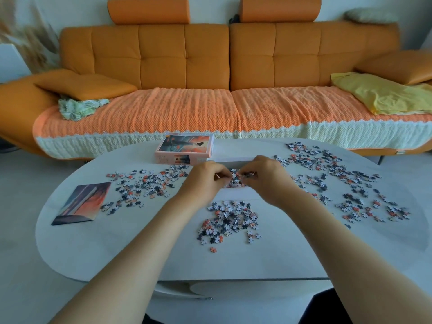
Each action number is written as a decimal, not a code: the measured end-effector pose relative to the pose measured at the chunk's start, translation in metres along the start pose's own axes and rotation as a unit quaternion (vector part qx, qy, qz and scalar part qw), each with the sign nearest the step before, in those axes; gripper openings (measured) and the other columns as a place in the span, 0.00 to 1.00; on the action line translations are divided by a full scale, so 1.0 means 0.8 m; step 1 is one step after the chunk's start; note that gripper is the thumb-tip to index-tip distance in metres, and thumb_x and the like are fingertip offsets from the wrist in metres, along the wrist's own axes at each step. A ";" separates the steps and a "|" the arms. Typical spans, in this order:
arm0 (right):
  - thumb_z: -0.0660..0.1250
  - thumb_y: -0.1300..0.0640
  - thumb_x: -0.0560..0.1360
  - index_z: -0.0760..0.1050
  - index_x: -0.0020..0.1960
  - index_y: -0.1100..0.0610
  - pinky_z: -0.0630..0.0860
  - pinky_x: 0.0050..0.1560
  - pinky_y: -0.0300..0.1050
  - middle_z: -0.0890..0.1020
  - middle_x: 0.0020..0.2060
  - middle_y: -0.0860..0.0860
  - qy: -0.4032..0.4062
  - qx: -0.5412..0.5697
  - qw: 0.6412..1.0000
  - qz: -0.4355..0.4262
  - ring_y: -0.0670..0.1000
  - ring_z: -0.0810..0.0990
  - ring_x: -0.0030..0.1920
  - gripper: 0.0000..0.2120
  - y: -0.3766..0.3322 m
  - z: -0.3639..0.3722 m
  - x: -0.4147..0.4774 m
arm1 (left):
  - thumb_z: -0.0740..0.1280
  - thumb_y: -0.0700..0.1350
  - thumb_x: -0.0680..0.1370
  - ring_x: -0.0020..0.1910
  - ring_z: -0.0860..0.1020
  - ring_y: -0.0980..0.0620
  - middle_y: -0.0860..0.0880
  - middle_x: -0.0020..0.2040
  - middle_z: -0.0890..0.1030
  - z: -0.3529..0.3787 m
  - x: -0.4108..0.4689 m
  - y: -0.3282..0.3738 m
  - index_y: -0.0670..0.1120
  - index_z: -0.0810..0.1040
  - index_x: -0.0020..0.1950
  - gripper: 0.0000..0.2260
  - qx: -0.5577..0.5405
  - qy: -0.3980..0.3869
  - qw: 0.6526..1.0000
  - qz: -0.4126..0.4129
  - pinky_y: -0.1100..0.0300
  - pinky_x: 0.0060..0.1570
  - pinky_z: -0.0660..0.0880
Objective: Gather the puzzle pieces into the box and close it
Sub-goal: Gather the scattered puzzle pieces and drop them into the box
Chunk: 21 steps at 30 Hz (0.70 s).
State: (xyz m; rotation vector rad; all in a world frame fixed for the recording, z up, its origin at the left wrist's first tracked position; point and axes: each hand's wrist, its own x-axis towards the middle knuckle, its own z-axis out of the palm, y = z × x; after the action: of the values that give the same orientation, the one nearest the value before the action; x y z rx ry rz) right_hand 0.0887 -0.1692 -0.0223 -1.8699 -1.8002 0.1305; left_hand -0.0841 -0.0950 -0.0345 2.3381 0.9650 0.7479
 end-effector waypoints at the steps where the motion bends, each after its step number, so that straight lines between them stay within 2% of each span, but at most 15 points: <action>1: 0.69 0.58 0.76 0.82 0.48 0.57 0.71 0.43 0.45 0.76 0.43 0.52 0.002 -0.008 1.000 0.002 0.53 0.75 0.42 0.04 0.005 0.004 0.005 | 0.71 0.42 0.77 0.43 0.77 0.58 0.54 0.45 0.81 0.002 0.006 -0.003 0.48 0.84 0.50 0.04 0.007 0.002 1.000 -0.001 0.69 0.44 0.71; 3: 0.65 0.57 0.78 0.81 0.48 0.59 0.74 0.43 0.48 0.76 0.44 0.53 -0.018 -0.037 0.999 0.014 0.55 0.77 0.42 0.08 0.012 0.015 0.013 | 0.70 0.42 0.77 0.44 0.77 0.56 0.52 0.47 0.81 0.009 0.016 -0.009 0.48 0.84 0.50 0.05 0.020 0.004 1.000 -0.001 0.64 0.46 0.72; 7: 0.59 0.50 0.81 0.79 0.60 0.48 0.75 0.51 0.52 0.76 0.50 0.51 -0.073 -0.096 0.993 0.016 0.54 0.76 0.51 0.12 0.014 0.024 0.015 | 0.66 0.45 0.80 0.46 0.77 0.52 0.50 0.48 0.79 0.023 0.028 -0.014 0.50 0.83 0.56 0.08 0.056 -0.033 0.997 0.030 0.56 0.46 0.73; 9: 0.59 0.50 0.81 0.78 0.62 0.47 0.75 0.54 0.53 0.77 0.53 0.52 -0.067 -0.086 0.994 0.012 0.55 0.76 0.53 0.14 0.014 0.022 0.014 | 0.63 0.45 0.81 0.51 0.77 0.51 0.51 0.52 0.79 0.024 0.028 -0.016 0.51 0.82 0.60 0.11 0.088 -0.049 0.993 0.064 0.53 0.49 0.75; 13: 0.63 0.54 0.80 0.82 0.57 0.51 0.76 0.51 0.50 0.80 0.50 0.51 -0.018 -0.061 0.998 -0.003 0.54 0.78 0.49 0.11 0.013 0.012 0.010 | 0.62 0.46 0.82 0.60 0.75 0.48 0.51 0.60 0.80 0.015 0.021 -0.024 0.49 0.79 0.64 0.13 0.169 -0.030 0.980 0.096 0.51 0.59 0.72; 16: 0.67 0.58 0.77 0.85 0.51 0.53 0.78 0.47 0.49 0.82 0.45 0.50 0.004 -0.036 0.999 -0.028 0.50 0.79 0.42 0.08 0.009 0.008 0.003 | 0.63 0.47 0.81 0.61 0.73 0.49 0.52 0.60 0.79 0.004 0.009 -0.029 0.48 0.80 0.64 0.13 0.197 -0.019 0.975 0.099 0.53 0.62 0.68; 19: 0.68 0.58 0.76 0.84 0.51 0.51 0.75 0.45 0.36 0.83 0.45 0.45 -0.035 -0.005 0.998 -0.058 0.38 0.74 0.36 0.08 -0.005 0.004 -0.009 | 0.66 0.47 0.79 0.55 0.73 0.53 0.54 0.52 0.78 -0.008 -0.011 -0.025 0.50 0.81 0.58 0.10 0.178 -0.004 0.978 0.110 0.56 0.56 0.71; 21: 0.68 0.55 0.76 0.83 0.53 0.48 0.71 0.45 0.30 0.83 0.48 0.42 -0.098 -0.018 0.993 -0.067 0.35 0.74 0.37 0.08 -0.016 0.005 -0.021 | 0.67 0.49 0.78 0.50 0.74 0.56 0.57 0.50 0.76 -0.017 -0.027 -0.015 0.52 0.80 0.55 0.07 0.155 -0.030 0.983 0.096 0.57 0.49 0.74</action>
State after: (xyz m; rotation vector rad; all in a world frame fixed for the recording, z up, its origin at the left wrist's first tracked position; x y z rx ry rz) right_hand 0.0741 -0.1841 -0.0253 -1.8077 -2.0674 0.2406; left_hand -0.1118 -0.1006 -0.0381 2.7397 0.8911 0.6303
